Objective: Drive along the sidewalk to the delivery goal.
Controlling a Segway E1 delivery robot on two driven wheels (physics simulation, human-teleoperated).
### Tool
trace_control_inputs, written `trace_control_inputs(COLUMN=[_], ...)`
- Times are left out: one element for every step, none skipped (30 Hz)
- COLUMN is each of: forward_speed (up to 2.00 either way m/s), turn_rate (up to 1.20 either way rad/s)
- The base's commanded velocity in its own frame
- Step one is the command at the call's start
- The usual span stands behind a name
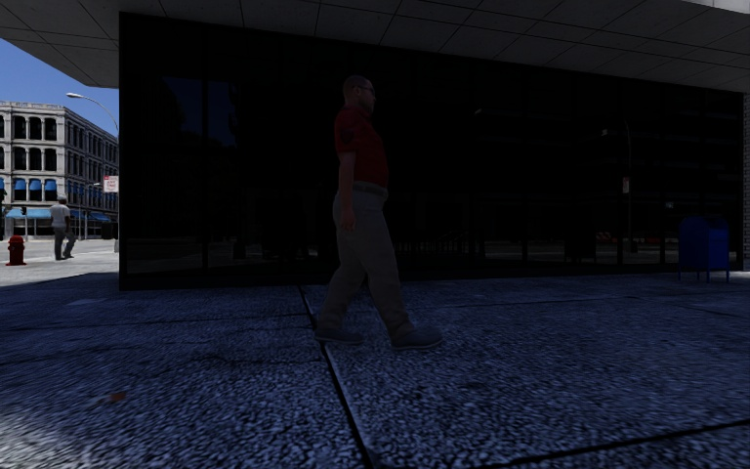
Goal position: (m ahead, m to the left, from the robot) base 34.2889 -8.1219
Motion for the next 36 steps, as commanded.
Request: trace_control_inputs(forward_speed=[0.00,0.00,0.00,0.00,0.00,0.00,0.00,0.00,0.00,0.00,0.00,0.00,0.00,0.00,0.00,0.00,0.00,0.00,0.00,0.00,0.00,0.00,0.00,0.00,0.00,0.00,0.00,0.00,0.00,0.00,0.00,0.00,0.00,0.00,0.00,0.00], turn_rate=[0.00,0.00,0.00,0.00,0.00,0.00,0.00,0.00,0.00,0.00,0.00,0.00,0.00,0.00,0.00,0.00,0.00,0.00,0.00,0.00,0.00,0.00,0.00,0.00,0.00,0.00,0.00,0.00,0.00,0.00,0.00,0.00,0.00,0.00,0.00,0.00])
